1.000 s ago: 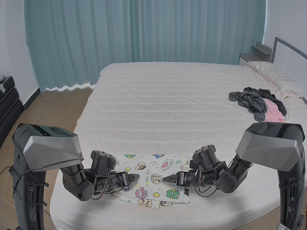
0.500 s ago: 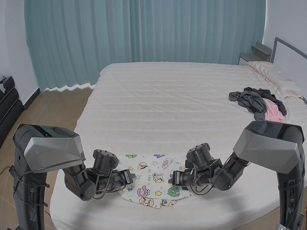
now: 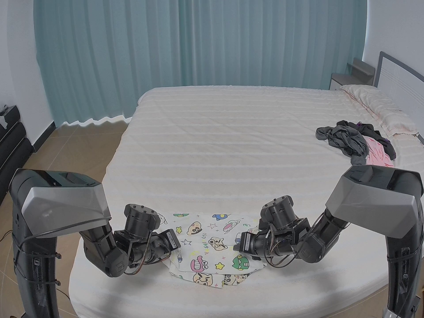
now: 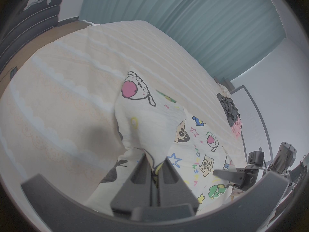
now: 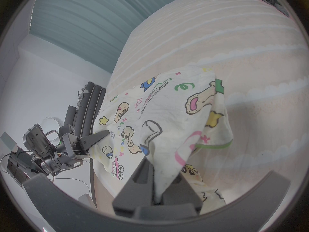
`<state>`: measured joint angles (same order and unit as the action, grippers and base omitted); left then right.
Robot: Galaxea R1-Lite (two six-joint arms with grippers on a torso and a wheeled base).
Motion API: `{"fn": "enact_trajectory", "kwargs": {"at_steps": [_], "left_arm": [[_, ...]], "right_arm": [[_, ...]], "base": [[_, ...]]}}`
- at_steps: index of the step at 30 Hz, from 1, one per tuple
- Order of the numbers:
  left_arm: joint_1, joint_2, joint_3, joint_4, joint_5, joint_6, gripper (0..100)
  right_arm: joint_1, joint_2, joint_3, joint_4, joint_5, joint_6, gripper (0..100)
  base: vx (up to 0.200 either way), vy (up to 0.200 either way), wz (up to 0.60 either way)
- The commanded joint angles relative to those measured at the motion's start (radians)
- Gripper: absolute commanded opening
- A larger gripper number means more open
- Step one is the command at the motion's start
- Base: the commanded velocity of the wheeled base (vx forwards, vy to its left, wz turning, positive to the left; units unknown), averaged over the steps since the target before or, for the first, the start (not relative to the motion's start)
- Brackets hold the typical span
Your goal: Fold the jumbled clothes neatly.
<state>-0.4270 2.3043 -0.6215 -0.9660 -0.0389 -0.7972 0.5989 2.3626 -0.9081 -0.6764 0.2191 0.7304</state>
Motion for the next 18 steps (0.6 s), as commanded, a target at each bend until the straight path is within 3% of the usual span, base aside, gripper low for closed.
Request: {"fn": "enact_trajectory", "kwargs": {"at_steps": [1, 5, 6, 9, 13, 18], "left_arm": [[0.007, -0.011, 0.002, 0.0, 0.001, 0.0, 0], [0.011, -0.003, 0.002, -0.002, 0.001, 0.004, 0], [0.017, 0.0, 0.0, -0.004, 0.001, 0.004, 0], [0.025, 0.009, -0.001, -0.005, 0.001, 0.004, 0], [0.04, 0.012, -0.009, -0.004, -0.001, 0.004, 0], [0.042, 0.018, -0.011, -0.005, -0.002, 0.004, 0]], "right_arm": [[0.001, -0.003, 0.002, 0.0, -0.011, 0.001, 0], [0.002, 0.003, -0.003, 0.001, -0.027, 0.001, 0], [0.002, 0.003, -0.002, 0.001, -0.03, 0.0, 100], [0.001, -0.005, 0.005, 0.001, -0.053, -0.006, 100], [-0.018, -0.006, 0.005, 0.006, -0.144, -0.037, 100], [-0.025, 0.023, -0.02, 0.015, -0.144, -0.062, 100]], "base": [[0.0, 0.0, 0.0], [0.0, 0.0, 0.0], [0.0, 0.0, 0.0], [0.0, 0.0, 0.0], [0.0, 0.0, 0.0], [0.0, 0.0, 0.0]]}}
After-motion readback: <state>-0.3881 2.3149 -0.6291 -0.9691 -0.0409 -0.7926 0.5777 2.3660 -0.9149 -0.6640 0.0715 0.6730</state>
